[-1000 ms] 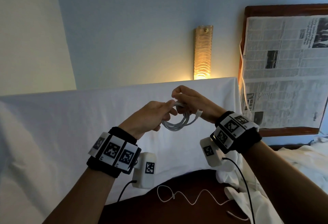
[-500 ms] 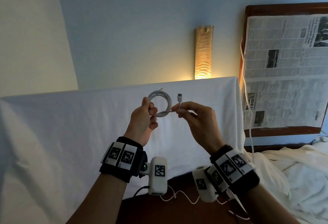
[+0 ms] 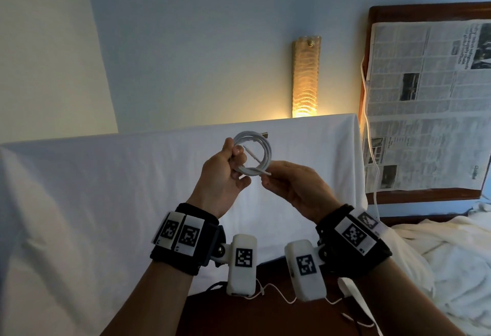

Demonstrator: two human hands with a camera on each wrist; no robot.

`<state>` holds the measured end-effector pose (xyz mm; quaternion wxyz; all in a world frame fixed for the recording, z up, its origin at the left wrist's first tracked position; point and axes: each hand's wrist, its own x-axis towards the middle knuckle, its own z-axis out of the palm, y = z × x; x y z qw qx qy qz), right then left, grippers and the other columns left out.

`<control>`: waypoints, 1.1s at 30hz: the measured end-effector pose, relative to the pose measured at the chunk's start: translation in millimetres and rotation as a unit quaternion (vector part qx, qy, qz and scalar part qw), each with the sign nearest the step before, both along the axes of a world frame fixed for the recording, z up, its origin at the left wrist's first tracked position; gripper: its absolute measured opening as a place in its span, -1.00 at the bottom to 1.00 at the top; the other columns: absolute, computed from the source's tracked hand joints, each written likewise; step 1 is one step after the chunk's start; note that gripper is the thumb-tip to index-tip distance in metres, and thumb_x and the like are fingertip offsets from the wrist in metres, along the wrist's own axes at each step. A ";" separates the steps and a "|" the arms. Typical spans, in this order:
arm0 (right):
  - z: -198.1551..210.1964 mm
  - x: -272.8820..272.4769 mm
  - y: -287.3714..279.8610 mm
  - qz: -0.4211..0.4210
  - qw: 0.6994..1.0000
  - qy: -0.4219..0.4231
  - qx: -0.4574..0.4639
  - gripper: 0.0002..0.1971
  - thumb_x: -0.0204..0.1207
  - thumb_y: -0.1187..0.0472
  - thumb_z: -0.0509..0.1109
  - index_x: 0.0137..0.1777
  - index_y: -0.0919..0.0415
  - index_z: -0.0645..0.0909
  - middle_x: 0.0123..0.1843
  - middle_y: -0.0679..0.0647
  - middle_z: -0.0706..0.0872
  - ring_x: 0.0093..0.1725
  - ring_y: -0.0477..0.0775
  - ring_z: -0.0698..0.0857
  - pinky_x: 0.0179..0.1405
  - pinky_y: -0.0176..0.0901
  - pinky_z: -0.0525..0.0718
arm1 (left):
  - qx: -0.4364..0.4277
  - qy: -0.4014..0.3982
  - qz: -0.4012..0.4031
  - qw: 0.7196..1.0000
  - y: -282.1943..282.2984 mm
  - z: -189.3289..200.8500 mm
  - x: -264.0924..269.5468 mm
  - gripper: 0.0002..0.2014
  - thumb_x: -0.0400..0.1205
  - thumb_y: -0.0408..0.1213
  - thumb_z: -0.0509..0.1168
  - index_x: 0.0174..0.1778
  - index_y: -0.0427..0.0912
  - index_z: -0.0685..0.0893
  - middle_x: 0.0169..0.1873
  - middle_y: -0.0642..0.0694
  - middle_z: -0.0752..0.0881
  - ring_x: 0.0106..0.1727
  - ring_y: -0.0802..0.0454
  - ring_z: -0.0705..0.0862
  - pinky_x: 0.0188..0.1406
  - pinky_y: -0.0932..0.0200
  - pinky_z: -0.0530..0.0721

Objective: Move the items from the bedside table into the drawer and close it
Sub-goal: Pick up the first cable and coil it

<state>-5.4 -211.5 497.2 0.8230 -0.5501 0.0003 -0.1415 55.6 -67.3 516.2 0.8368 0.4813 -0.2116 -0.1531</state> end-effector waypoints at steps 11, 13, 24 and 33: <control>16.1 0.9 3.0 -0.022 0.994 -0.083 -0.070 -0.72 0.61 0.41 0.24 0.29 0.33 0.56 -0.16 0.21 0.79 -0.11 0.13 0.77 0.14 0.02 0.75 | 0.110 -0.045 0.097 0.988 -10.9 -9.5 -7.2 -0.63 0.76 0.00 0.06 -0.32 -0.08 0.48 -0.47 0.05 0.42 -0.38 0.07 0.36 -0.32 0.14 0.36; 16.3 1.5 6.1 -0.009 0.995 -0.089 -0.049 -0.69 0.58 0.40 0.19 0.31 0.26 0.46 -0.17 0.23 0.73 -0.12 0.19 0.72 0.18 0.18 0.71 | 0.130 -0.061 0.118 0.983 -12.5 -9.2 -7.8 -0.64 0.75 0.01 0.07 -0.32 -0.07 0.48 -0.44 0.04 0.42 -0.34 0.06 0.39 -0.30 0.13 0.39; 2.1 16.2 8.4 -0.265 0.880 -0.212 -0.334 -0.83 0.56 0.27 0.43 0.09 0.07 0.74 -0.02 -0.02 0.74 -0.38 -0.06 0.73 -0.31 -0.19 0.77 | 0.162 -0.104 0.121 0.974 -21.7 -13.0 -11.8 -0.62 0.76 0.02 0.01 -0.30 -0.07 0.45 -0.39 0.00 0.39 -0.24 0.02 0.39 -0.22 0.10 0.41; 0.0 17.7 -18.0 -0.270 0.893 -0.183 -0.311 -0.91 0.55 0.25 0.45 -0.04 0.20 0.59 0.16 0.08 0.69 -0.10 0.07 0.80 -0.32 0.07 0.84 | 0.158 -0.118 0.090 0.976 -19.4 -16.4 -5.6 -0.60 0.77 0.02 0.02 -0.36 -0.05 0.44 -0.48 0.07 0.38 -0.37 0.08 0.33 -0.27 0.13 0.35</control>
